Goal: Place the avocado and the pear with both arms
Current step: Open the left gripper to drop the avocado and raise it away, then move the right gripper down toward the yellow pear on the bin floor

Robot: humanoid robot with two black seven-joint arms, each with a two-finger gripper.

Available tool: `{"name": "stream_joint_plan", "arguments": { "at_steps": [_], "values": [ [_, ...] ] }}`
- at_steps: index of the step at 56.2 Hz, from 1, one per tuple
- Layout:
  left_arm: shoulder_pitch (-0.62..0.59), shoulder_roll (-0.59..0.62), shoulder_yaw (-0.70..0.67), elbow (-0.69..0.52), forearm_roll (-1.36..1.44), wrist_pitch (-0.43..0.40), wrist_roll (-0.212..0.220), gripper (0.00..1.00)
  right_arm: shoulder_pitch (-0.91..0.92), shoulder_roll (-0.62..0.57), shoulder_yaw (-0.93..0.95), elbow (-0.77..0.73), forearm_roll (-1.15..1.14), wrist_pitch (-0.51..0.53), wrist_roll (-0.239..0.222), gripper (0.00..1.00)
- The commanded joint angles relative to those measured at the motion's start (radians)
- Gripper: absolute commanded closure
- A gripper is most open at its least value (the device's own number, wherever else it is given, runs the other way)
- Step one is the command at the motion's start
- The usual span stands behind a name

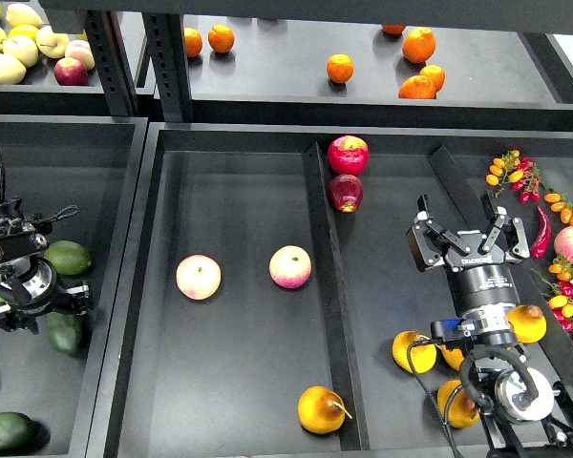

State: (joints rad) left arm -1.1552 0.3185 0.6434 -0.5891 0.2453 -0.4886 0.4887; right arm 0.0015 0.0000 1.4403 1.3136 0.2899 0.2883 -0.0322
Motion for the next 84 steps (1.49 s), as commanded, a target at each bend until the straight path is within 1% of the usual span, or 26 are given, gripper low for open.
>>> {"name": "stream_joint_plan", "arguments": {
  "at_steps": [1,3,12,14,17,21,24,33,34,38,45,50,53,54,57,61,63,67,70,73,74,75,78,79,81,84],
  "values": [
    [-0.003,-0.001,-0.021,0.000,0.000,0.000,0.000,0.05,0.000,0.000,0.000,0.000,0.000,-0.001,0.000,0.00],
    [-0.006,0.002,-0.034,0.000,-0.001,0.000,0.000,0.02,0.000,0.000,0.000,0.000,0.000,-0.001,0.000,0.00],
    [-0.023,0.037,-0.186,0.005,-0.011,0.000,0.000,0.01,0.000,0.000,-0.003,-0.002,-0.002,-0.003,0.000,0.00],
    [-0.034,0.082,-0.288,0.015,-0.014,0.000,0.000,0.01,0.000,0.000,-0.009,-0.002,-0.002,-0.003,0.000,0.00],
    [-0.038,0.108,-0.384,0.020,-0.018,0.000,0.000,0.01,0.000,0.000,-0.012,-0.004,-0.002,-0.004,-0.002,0.00],
    [-0.032,0.128,-0.537,0.017,-0.047,0.000,0.000,0.01,0.000,0.000,-0.015,-0.004,0.000,-0.006,-0.003,0.00],
    [-0.028,0.134,-0.616,0.023,-0.087,0.000,0.000,0.01,0.000,0.000,-0.024,-0.004,0.000,-0.009,-0.003,0.00],
    [-0.003,0.183,-0.743,0.017,-0.228,0.000,0.000,0.01,-0.003,0.000,-0.075,-0.004,-0.002,-0.017,-0.003,0.00],
    [0.014,0.201,-0.769,0.009,-0.298,0.000,0.000,0.01,-0.005,0.000,-0.096,-0.005,-0.002,-0.018,-0.005,0.00],
    [0.043,0.215,-0.804,0.005,-0.385,0.000,0.000,0.01,-0.008,0.000,-0.121,-0.008,-0.002,-0.020,-0.006,0.00],
    [0.170,0.228,-0.967,-0.020,-0.529,0.000,0.000,0.01,-0.009,0.000,-0.179,-0.010,-0.002,-0.041,-0.022,0.00],
    [0.299,0.221,-1.152,-0.078,-0.558,0.000,0.000,0.01,-0.005,0.000,-0.225,-0.010,0.000,-0.066,-0.040,0.00],
    [0.402,0.215,-1.292,-0.138,-0.561,0.000,0.000,0.01,0.000,-0.007,-0.265,-0.008,0.005,-0.074,-0.054,0.00],
    [0.414,0.215,-1.314,-0.147,-0.561,0.000,0.000,0.01,0.000,-0.017,-0.270,-0.008,0.005,-0.074,-0.055,0.00],
    [0.524,0.208,-1.468,-0.218,-0.561,0.000,0.000,0.01,0.011,-0.104,-0.316,-0.007,0.008,-0.072,-0.071,0.00],
    [0.617,0.188,-1.605,-0.277,-0.564,0.000,0.000,0.01,0.037,-0.185,-0.360,-0.001,0.009,-0.072,-0.089,0.00],
    [0.672,0.163,-1.686,-0.308,-0.575,0.000,0.000,0.01,0.066,-0.247,-0.391,0.001,0.011,-0.069,-0.109,0.00],
    [0.745,0.123,-1.785,-0.348,-0.586,0.000,0.000,0.01,0.123,-0.330,-0.434,0.001,0.011,-0.070,-0.149,0.00],
    [0.807,0.094,-1.852,-0.391,-0.584,0.000,0.000,0.01,0.175,-0.393,-0.484,0.001,0.012,-0.069,-0.202,0.00],
    [0.862,0.068,-1.919,-0.428,-0.586,0.000,0.000,0.01,0.241,-0.449,-0.549,0.003,0.012,-0.067,-0.276,0.00],
    [0.880,0.056,-1.949,-0.443,-0.587,0.000,0.000,0.01,0.273,-0.474,-0.576,0.003,0.012,-0.066,-0.310,0.00],
    [0.890,0.050,-1.959,-0.451,-0.587,0.000,0.000,0.01,0.287,-0.482,-0.590,0.003,0.012,-0.066,-0.322,0.00],
    [0.930,0.013,-2.022,-0.491,-0.587,0.000,0.000,0.01,0.365,-0.518,-0.655,0.003,0.015,-0.066,-0.391,0.00],
    [0.937,0.007,-2.033,-0.497,-0.587,0.000,0.000,0.01,0.376,-0.523,-0.664,0.003,0.018,-0.066,-0.403,0.00],
    [0.960,-0.018,-2.071,-0.528,-0.587,0.000,0.000,0.01,0.428,-0.544,-0.718,0.003,0.031,-0.066,-0.452,0.00],
    [0.985,-0.047,-2.114,-0.561,-0.589,0.000,0.000,0.01,0.485,-0.561,-0.785,0.003,0.048,-0.066,-0.457,0.00]
  ]
}}
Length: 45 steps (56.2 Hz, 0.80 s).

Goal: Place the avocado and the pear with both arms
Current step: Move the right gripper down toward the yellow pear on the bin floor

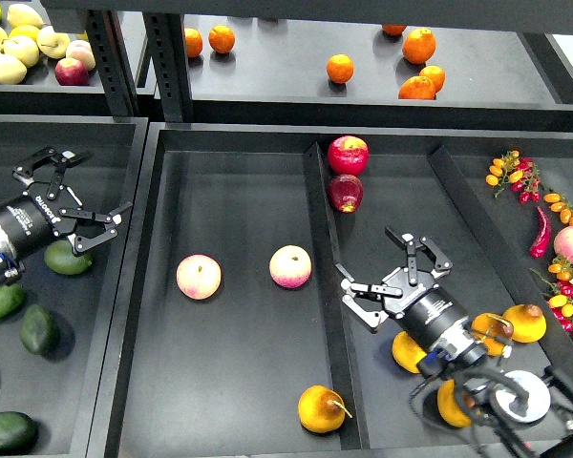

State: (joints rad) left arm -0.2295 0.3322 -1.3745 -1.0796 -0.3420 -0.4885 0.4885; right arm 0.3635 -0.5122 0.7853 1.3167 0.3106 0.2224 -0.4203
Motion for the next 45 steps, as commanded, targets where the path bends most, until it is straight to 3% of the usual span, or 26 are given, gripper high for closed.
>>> {"name": "stream_joint_plan", "arguments": {
  "at_steps": [1,11,23,45],
  "values": [
    [0.070,-0.076,-0.112,-0.086,-0.002,0.000,0.000,0.01,0.147,-0.055,-0.161,-0.001,0.030,0.000,-0.068,0.00],
    [0.170,-0.220,-0.204,-0.187,-0.002,0.000,0.000,0.01,0.276,-0.121,-0.403,-0.004,0.025,0.000,-0.068,0.00],
    [0.232,-0.331,-0.227,-0.221,0.000,0.000,0.000,0.01,0.285,-0.149,-0.492,-0.017,-0.036,-0.001,-0.068,0.00],
    [0.331,-0.332,-0.222,-0.280,0.017,0.000,0.000,0.01,0.270,-0.061,-0.590,-0.105,-0.140,-0.008,-0.068,0.00]
  ]
}}
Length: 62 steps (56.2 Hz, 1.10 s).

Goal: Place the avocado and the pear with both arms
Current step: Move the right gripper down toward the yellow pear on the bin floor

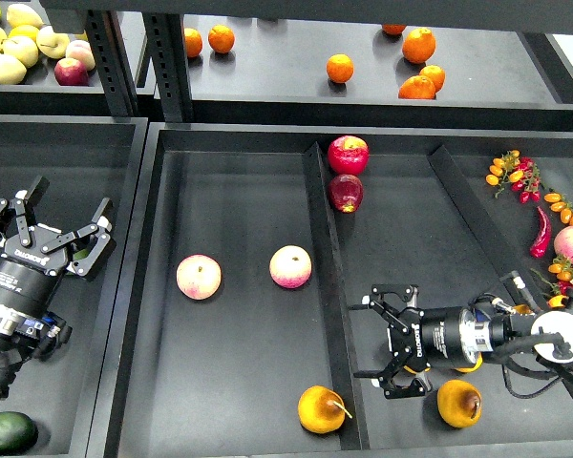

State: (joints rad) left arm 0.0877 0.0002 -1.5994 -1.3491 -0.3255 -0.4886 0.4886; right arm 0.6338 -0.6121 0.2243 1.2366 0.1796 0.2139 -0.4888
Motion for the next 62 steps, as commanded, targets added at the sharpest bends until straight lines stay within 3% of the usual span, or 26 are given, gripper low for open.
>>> {"name": "stream_joint_plan", "arguments": {
  "at_steps": [1,47,62],
  "values": [
    [0.014,0.000,0.002,-0.012,0.000,0.000,0.000,0.01,0.000,0.048,-0.032,-0.031,-0.009,0.001,0.000,0.00],
    [0.015,0.000,0.009,-0.033,0.000,0.000,0.000,0.01,-0.022,0.192,-0.043,-0.166,-0.014,-0.045,0.000,0.01],
    [0.014,0.000,0.013,-0.033,0.000,0.000,0.000,0.01,-0.042,0.216,-0.036,-0.177,-0.009,-0.093,0.000,0.10]
  ]
}}
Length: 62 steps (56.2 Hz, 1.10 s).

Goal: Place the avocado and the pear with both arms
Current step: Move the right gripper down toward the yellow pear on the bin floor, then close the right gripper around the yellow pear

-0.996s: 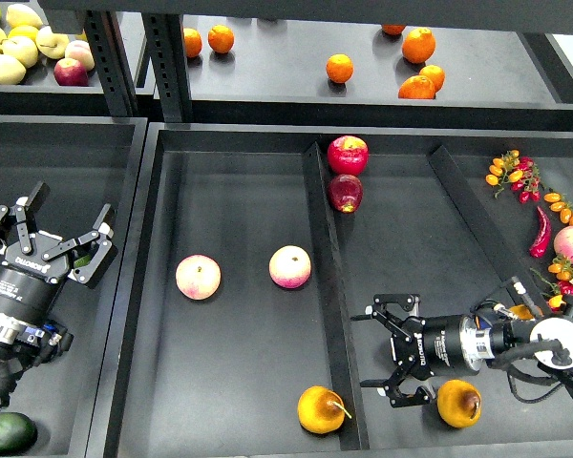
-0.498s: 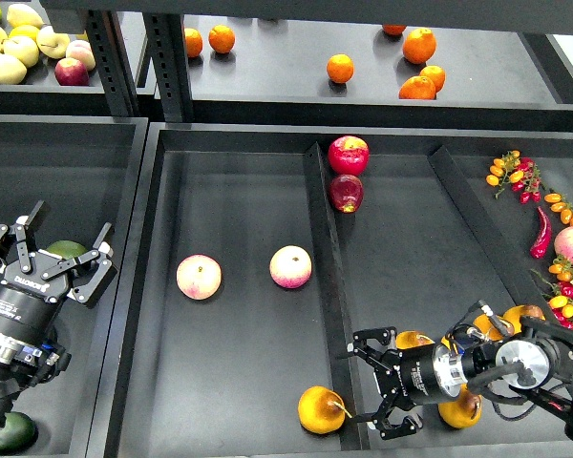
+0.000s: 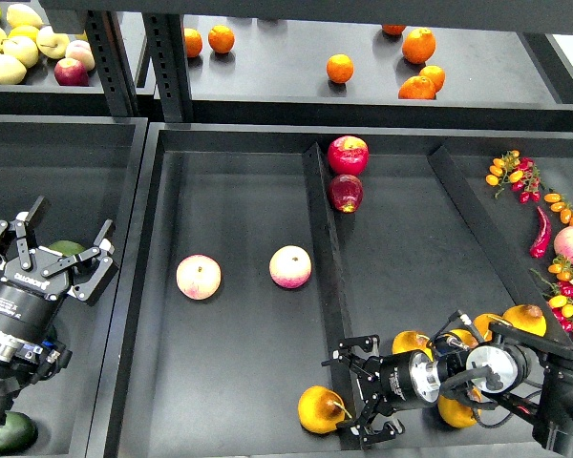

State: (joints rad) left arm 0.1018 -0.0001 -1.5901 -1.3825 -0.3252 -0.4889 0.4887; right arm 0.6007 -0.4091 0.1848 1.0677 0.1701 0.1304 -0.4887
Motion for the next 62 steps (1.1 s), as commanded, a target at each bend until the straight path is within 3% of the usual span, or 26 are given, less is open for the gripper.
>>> {"name": "stream_joint_plan", "arguments": {
  "at_steps": [1,29,62],
  "values": [
    [0.001,0.000,0.004,-0.001,0.000,0.000,0.000,0.01,-0.010,0.013,0.004,-0.008,0.000,-0.009,0.000,0.10],
    [-0.001,0.000,0.006,0.000,0.000,0.000,0.000,0.01,-0.035,0.023,0.007,-0.025,0.000,-0.034,0.000,0.22],
    [0.001,0.000,0.006,0.000,0.000,0.000,0.000,0.01,-0.048,0.030,0.012,-0.018,0.003,-0.040,0.000,0.55]
  ]
}}
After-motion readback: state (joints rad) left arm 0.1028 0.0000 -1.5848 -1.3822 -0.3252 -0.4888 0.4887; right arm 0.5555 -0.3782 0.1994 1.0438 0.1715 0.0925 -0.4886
